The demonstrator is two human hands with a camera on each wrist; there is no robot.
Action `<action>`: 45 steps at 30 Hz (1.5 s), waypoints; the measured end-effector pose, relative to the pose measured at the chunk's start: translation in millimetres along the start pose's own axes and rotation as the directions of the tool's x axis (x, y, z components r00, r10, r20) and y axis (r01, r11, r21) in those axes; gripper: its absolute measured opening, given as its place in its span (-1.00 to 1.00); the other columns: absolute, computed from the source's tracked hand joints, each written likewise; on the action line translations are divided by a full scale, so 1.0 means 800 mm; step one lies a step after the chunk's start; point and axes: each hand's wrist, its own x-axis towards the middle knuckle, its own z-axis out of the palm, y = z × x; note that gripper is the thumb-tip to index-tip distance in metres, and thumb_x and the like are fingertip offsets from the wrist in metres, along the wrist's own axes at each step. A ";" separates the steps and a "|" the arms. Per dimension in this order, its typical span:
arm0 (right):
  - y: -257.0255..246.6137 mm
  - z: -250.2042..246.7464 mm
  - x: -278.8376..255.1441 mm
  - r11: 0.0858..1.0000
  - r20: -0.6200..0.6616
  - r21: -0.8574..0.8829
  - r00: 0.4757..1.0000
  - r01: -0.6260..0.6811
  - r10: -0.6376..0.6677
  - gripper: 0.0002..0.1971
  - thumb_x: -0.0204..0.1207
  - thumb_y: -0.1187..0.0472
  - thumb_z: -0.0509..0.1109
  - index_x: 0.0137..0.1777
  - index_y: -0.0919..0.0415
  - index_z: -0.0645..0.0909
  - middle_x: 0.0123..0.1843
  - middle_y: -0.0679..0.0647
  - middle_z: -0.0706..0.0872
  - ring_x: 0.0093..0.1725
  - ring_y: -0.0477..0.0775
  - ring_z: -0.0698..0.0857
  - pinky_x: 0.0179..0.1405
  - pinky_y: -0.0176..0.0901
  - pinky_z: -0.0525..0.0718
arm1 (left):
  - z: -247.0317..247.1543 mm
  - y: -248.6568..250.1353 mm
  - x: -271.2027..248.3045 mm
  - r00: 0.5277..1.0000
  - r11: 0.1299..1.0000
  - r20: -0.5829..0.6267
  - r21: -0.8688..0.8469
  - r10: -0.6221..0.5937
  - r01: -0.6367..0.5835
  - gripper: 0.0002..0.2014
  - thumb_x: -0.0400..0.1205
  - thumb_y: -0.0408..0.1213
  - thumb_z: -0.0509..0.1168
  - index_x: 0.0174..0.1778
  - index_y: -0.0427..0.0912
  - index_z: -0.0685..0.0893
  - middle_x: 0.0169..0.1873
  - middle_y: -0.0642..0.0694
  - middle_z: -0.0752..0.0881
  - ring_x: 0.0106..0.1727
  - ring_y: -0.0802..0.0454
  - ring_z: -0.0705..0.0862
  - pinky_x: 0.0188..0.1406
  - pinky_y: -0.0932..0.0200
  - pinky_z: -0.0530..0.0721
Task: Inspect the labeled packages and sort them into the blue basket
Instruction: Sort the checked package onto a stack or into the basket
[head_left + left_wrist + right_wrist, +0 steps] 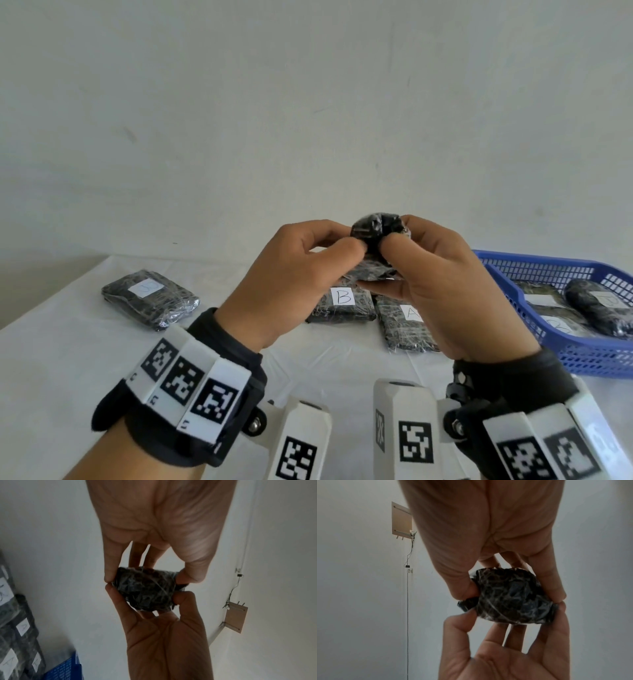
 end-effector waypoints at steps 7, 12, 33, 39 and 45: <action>-0.004 -0.013 -0.003 0.952 -0.007 -0.288 0.993 0.107 -0.114 -0.59 0.56 -0.02 0.59 0.40 -0.05 0.71 0.27 -0.03 0.84 0.26 0.04 0.82 0.44 0.24 0.72 | -0.011 -0.001 0.004 0.989 0.986 -0.110 -0.141 -0.101 0.085 -0.82 0.71 -0.18 0.39 0.07 -0.18 0.85 0.07 -0.15 0.87 0.17 -0.07 0.85 0.15 -0.12 0.86; 0.011 -0.013 0.004 0.757 -0.124 -0.629 0.939 0.175 -0.321 -0.38 0.48 0.18 0.69 0.53 -0.10 0.65 0.50 -0.01 0.46 0.48 -0.08 0.57 0.64 -0.05 0.54 | -0.017 0.007 0.002 0.987 0.963 -0.101 -0.251 -0.121 0.092 -0.76 0.69 -0.16 0.40 0.06 -0.28 0.84 -0.03 -0.18 0.90 0.02 -0.11 0.91 -0.02 -0.03 0.89; -0.036 -0.189 -0.007 0.663 -0.102 -0.742 0.994 -0.099 0.035 -0.74 0.44 0.24 0.70 0.07 -0.05 0.81 -0.25 -0.12 0.65 -0.41 -0.18 0.60 -0.38 -0.37 0.49 | 0.102 -0.044 0.002 0.972 0.986 0.205 0.146 -0.115 0.085 -0.36 0.59 0.09 0.48 0.59 0.32 0.40 0.49 0.31 0.59 0.28 0.32 0.76 0.25 0.22 0.71; 0.008 -0.339 -0.030 0.608 -0.349 -0.746 0.937 -0.270 -0.012 -0.69 0.49 0.33 0.63 0.16 -0.03 0.80 -0.08 0.01 0.83 -0.15 0.07 0.78 -0.22 -0.21 0.59 | 0.180 -0.031 0.037 0.841 0.845 0.492 0.528 -0.224 -0.083 -0.56 0.68 0.13 0.39 0.47 0.17 0.57 0.43 0.24 0.62 0.39 0.28 0.65 0.26 0.34 0.64; 0.056 -0.456 -0.032 0.427 -0.487 -0.790 0.873 -0.441 0.000 -0.61 0.53 0.42 0.52 0.31 0.12 0.80 0.14 0.29 0.80 -0.06 0.25 0.75 -0.35 -0.24 0.54 | 0.278 -0.025 0.096 0.841 0.736 0.535 0.602 -0.084 -0.310 -0.57 0.68 0.00 0.43 0.46 0.01 0.63 0.39 0.04 0.70 0.30 0.07 0.68 0.33 0.11 0.61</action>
